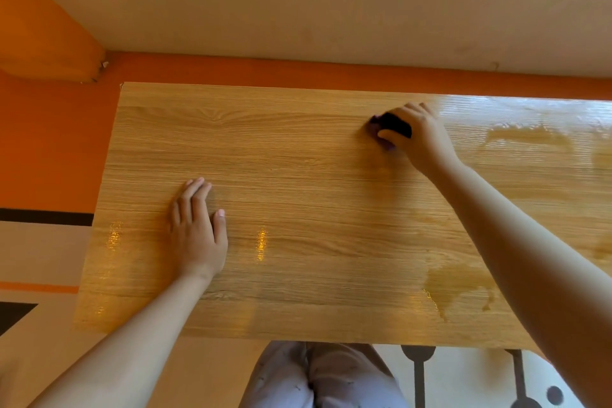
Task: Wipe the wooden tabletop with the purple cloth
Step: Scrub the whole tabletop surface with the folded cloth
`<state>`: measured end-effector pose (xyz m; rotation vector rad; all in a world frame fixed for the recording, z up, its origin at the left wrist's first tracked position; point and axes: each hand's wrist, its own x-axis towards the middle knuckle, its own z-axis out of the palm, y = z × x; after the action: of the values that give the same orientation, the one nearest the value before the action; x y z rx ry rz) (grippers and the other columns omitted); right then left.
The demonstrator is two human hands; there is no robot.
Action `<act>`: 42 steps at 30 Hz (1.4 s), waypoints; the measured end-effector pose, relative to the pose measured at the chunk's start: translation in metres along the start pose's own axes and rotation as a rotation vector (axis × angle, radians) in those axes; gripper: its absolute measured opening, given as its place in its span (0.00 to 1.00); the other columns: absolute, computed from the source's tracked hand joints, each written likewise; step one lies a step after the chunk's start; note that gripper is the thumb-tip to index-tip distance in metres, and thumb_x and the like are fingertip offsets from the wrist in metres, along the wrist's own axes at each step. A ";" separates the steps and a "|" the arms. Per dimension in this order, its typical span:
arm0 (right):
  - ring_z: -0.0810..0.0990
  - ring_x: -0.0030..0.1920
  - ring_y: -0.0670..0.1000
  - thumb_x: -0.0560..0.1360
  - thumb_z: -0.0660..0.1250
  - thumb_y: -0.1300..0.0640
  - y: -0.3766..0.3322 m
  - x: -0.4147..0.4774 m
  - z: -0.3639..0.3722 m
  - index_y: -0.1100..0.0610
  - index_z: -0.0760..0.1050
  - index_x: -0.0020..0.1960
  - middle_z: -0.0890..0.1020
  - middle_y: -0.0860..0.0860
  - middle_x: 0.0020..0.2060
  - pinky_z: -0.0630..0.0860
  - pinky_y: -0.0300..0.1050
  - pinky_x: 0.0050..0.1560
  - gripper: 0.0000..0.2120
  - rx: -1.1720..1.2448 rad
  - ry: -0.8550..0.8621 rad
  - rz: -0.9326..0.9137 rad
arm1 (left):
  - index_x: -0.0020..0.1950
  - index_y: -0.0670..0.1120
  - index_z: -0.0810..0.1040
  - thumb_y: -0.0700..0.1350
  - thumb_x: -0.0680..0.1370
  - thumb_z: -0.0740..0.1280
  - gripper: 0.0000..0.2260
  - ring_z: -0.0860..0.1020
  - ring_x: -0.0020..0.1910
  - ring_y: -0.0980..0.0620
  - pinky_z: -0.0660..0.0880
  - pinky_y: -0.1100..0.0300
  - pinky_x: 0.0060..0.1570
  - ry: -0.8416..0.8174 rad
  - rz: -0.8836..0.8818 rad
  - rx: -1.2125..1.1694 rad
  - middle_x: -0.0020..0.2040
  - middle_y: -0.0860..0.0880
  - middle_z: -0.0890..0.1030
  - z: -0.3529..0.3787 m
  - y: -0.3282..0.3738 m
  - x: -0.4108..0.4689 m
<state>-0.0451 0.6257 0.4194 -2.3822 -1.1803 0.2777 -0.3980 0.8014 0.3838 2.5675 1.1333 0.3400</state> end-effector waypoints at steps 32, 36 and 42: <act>0.72 0.45 0.52 0.69 0.74 0.54 -0.044 -0.206 0.015 0.59 0.81 0.48 0.73 0.48 0.39 0.63 0.41 0.43 0.11 0.042 0.126 0.225 | 0.64 0.41 0.73 0.49 0.76 0.56 0.21 0.68 0.68 0.44 0.66 0.45 0.67 -0.261 0.363 -0.121 0.67 0.44 0.73 0.021 0.113 -0.088; 0.72 0.41 0.52 0.67 0.76 0.54 -0.069 -0.256 0.032 0.59 0.79 0.42 0.73 0.49 0.37 0.64 0.41 0.40 0.11 0.070 0.112 0.210 | 0.63 0.41 0.74 0.47 0.76 0.57 0.19 0.66 0.68 0.45 0.65 0.43 0.67 -0.206 0.326 -0.045 0.66 0.44 0.74 0.032 0.122 -0.097; 0.71 0.42 0.51 0.67 0.76 0.57 -0.075 -0.308 0.037 0.59 0.80 0.46 0.73 0.50 0.37 0.66 0.39 0.41 0.11 0.138 0.142 0.333 | 0.63 0.42 0.74 0.47 0.74 0.60 0.19 0.66 0.68 0.46 0.65 0.44 0.67 -0.161 0.316 -0.033 0.66 0.45 0.74 0.034 0.125 -0.094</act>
<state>-0.2993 0.4329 0.4164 -2.4225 -0.6766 0.2813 -0.3645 0.6452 0.3903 2.6869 0.6612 0.2151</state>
